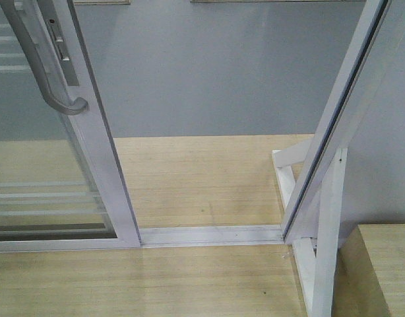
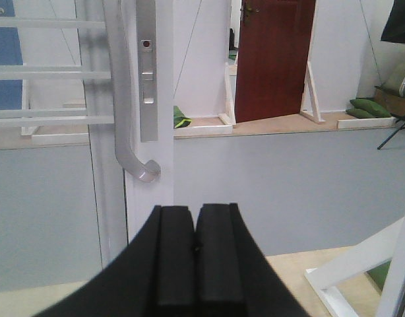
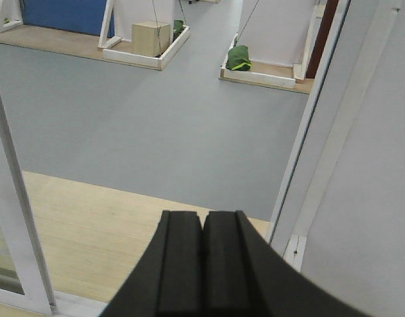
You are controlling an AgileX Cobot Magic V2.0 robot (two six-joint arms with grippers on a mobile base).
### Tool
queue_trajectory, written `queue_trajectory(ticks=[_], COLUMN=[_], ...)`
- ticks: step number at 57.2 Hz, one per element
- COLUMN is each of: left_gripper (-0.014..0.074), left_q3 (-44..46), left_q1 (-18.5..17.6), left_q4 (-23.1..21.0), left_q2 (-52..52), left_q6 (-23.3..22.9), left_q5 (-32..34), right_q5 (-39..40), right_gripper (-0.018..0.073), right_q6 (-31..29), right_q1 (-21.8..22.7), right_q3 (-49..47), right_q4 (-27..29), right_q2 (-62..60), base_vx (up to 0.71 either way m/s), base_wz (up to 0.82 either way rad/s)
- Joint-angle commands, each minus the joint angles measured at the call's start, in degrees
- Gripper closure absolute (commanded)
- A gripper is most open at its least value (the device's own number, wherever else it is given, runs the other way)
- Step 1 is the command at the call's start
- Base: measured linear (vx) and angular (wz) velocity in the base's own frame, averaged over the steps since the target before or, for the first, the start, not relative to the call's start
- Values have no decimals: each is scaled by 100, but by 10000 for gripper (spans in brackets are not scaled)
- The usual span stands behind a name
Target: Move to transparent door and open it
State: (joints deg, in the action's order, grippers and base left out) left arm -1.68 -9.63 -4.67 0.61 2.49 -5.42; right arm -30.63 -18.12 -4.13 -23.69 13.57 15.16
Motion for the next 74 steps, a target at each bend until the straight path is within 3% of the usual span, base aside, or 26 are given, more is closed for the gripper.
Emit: queue_trajectory(ticks=[1,28,36,56,63,74], left_gripper=[599,599,599,599,599,599], left_q3=[-63,-63,-63,-63,-63,-63], left_q1=[-13,-13,-13,-13,-13,-13], left_q4=[-19,-19,-19,-19,-19,-19], left_q2=[85,85,85,85,85,85], left_q6=[-27,-27,-27,-27,-27,-27], left_q5=[434,434,434,434,434,434], right_q5=[413,374,430,2964,2474,2489], right_gripper=[562,561,561,561,561,561], right_q6=[-10,-10,14,468,618,613], right_q1=[19,19,19,30,30,33], right_q3=[-164,-164,-83,2559,2566,2566], right_q4=[39,39,-299,-402,-681,-894], right_q2=[61,61,42,-1027,-1653,-1668], base_vx=[0,0,0,0,0,0], base_wz=[0,0,0,0,0,0])
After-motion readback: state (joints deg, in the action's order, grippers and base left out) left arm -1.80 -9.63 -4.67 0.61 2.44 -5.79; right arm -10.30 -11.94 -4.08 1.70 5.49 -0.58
